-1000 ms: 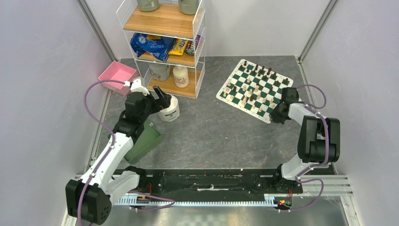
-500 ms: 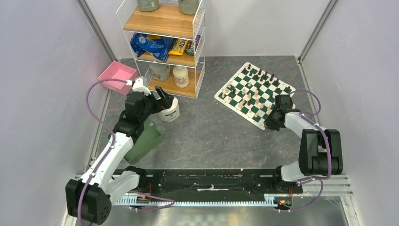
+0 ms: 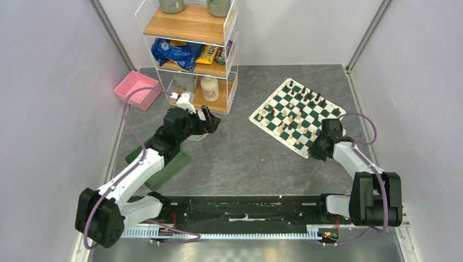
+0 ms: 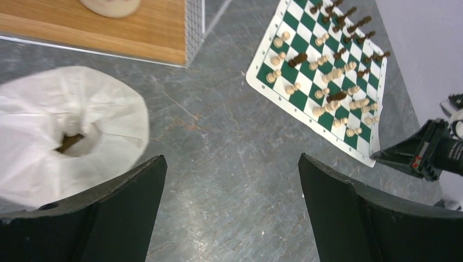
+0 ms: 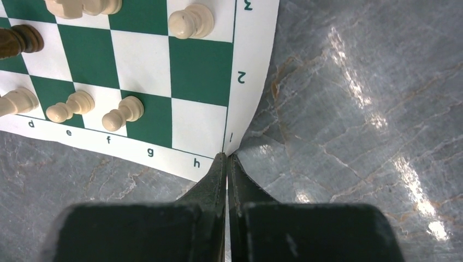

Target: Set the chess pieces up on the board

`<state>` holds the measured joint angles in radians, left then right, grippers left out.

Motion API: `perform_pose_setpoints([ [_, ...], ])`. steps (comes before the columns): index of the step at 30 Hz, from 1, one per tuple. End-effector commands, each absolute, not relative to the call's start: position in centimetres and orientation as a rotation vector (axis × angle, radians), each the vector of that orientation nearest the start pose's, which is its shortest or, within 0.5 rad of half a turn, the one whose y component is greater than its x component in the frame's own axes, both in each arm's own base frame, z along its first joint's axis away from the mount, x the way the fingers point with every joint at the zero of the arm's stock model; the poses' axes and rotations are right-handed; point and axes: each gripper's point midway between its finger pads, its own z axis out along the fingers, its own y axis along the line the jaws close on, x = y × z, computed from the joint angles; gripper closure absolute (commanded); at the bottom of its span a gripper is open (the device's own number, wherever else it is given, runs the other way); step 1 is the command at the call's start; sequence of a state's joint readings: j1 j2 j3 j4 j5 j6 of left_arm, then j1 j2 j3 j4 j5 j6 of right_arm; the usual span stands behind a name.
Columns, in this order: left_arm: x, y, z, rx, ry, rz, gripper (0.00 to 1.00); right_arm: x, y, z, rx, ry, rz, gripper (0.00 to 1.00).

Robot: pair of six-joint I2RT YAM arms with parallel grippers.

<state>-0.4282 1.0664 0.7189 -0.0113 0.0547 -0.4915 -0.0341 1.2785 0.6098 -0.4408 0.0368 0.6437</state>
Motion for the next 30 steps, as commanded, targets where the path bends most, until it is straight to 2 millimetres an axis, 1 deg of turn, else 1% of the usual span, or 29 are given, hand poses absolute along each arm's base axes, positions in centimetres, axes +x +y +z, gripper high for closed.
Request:
perform_pose_setpoints([
  [1, 32.3, -20.7, 20.8, 0.075, 1.941, -0.68, 0.03, 23.8, 1.5, 2.4, 0.918, 2.548, 0.155, 0.99],
  [5, 32.2, -23.6, 19.3, 0.133, 1.985, -0.653, 0.05, 23.1, 1.5, 2.5, 0.923, 2.546, 0.156, 0.99],
  [10, 32.3, -27.0, 17.0, 0.153, 2.054, -0.622, 0.07, 22.5, 2.0, 2.6, 0.936, 2.541, 0.189, 0.99],
  [11, 32.6, -27.5, 16.9, 0.157, 2.057, -0.606, 0.08, 22.6, 2.0, 2.7, 0.935, 2.536, 0.191, 0.99],
  [13, 33.2, -28.5, 15.4, 0.174, 2.098, -0.559, 0.08, 22.6, 2.0, 2.8, 0.932, 2.534, 0.19, 0.99],
  [14, 33.7, -29.1, 15.3, 0.18, 2.105, -0.552, 0.08, 22.7, 1.9, 2.8, 0.931, 2.533, 0.188, 0.99],
  [15, 34.0, -29.6, 14.4, 0.19, 2.124, -0.544, 0.09, 22.6, 2.0, 2.8, 0.929, 2.536, 0.189, 0.99],
  [16, 34.5, -30.2, 14.2, 0.193, 2.129, -0.542, 0.09, 22.7, 2.0, 2.8, 0.927, 2.537, 0.189, 0.99],
  [18, 35.4, -30.8, 13.1, 0.192, 2.152, -0.519, 0.12, 22.7, 2.0, 2.8, 0.923, 2.538, 0.19, 0.99],
  [20, 36.2, -31.6, 12.7, 0.196, 2.159, -0.519, 0.13, 22.7, 2.0, 2.9, 0.919, 2.535, 0.194, 0.99],
  [21, 36.6, -32.1, 12.6, 0.197, 2.159, -0.521, 0.15, 22.7, 2.0, 2.9, 0.918, 2.534, 0.194, 0.99],
  [23, 37.4, -32.6, 11.7, 0.194, 2.178, -0.501, 0.19, 22.8, 2.0, 2.9, 0.917, 2.531, 0.193, 0.98],
  [25, 38.3, -33.3, 11.3, 0.184, 2.18, -0.494, 0.2, 22.8, 2.0, 3.0, 0.913, 2.528, 0.197, 0.98],
  [27, 39.2, -34.2, 11.1, 0.182, 2.179, -0.498, 0.25, 22.8, 2.0, 3.0, 0.91, 2.527, 0.199, 0.98],
  [29, 39.9, -34.8, 10.4, 0.186, 2.203, -0.481, 0.29, 22.8, 2.0, 3.0, 0.91, 2.526, 0.2, 0.98],
  [30, 40.2, -34.8, 9.7, 0.185, 2.22, -0.461, 0.31, 22.8, 2.1, 3.1, 0.908, 2.527, 0.202, 0.98],
])
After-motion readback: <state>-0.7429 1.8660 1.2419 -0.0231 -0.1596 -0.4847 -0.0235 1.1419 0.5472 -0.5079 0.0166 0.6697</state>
